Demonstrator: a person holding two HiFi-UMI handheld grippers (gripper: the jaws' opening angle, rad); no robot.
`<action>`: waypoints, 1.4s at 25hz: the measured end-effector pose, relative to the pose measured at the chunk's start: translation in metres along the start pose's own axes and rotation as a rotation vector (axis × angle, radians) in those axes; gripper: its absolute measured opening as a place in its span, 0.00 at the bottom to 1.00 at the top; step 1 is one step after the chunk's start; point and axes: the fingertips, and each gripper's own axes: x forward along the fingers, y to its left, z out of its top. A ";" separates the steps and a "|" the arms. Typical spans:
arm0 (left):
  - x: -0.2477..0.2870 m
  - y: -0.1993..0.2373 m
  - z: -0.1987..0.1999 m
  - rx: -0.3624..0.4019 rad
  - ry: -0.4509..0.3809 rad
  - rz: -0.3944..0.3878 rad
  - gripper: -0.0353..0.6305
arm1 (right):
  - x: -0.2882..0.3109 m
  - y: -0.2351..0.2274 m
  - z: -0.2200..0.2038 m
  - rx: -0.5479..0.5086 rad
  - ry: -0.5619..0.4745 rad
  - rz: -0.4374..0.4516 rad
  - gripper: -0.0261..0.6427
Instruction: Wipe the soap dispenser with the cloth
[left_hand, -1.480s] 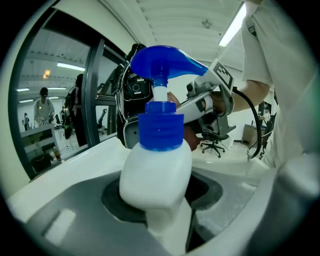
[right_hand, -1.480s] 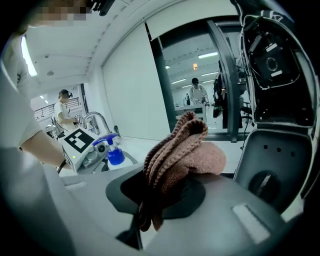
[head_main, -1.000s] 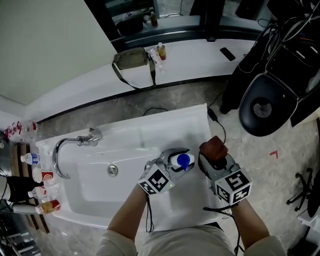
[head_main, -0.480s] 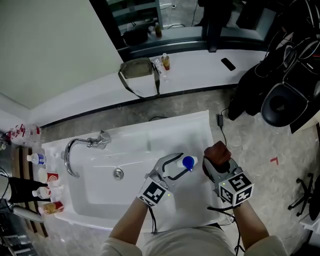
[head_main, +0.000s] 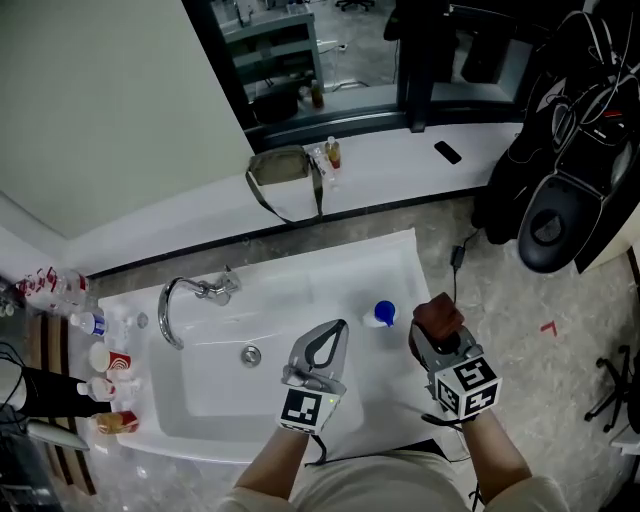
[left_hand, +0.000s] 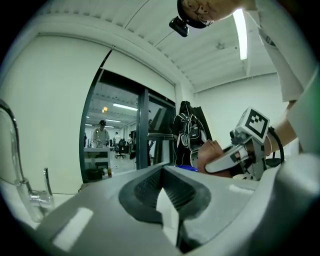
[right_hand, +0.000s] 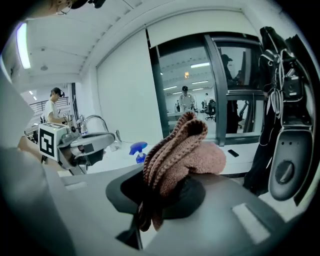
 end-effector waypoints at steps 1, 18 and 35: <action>-0.005 -0.001 0.003 0.004 -0.002 0.005 0.05 | -0.004 0.005 -0.001 -0.004 -0.007 -0.012 0.16; -0.127 -0.090 0.029 0.000 -0.010 0.134 0.05 | -0.109 0.094 -0.054 -0.097 -0.087 -0.002 0.16; -0.282 -0.294 0.045 -0.008 -0.017 0.216 0.05 | -0.323 0.181 -0.149 -0.120 -0.102 0.083 0.16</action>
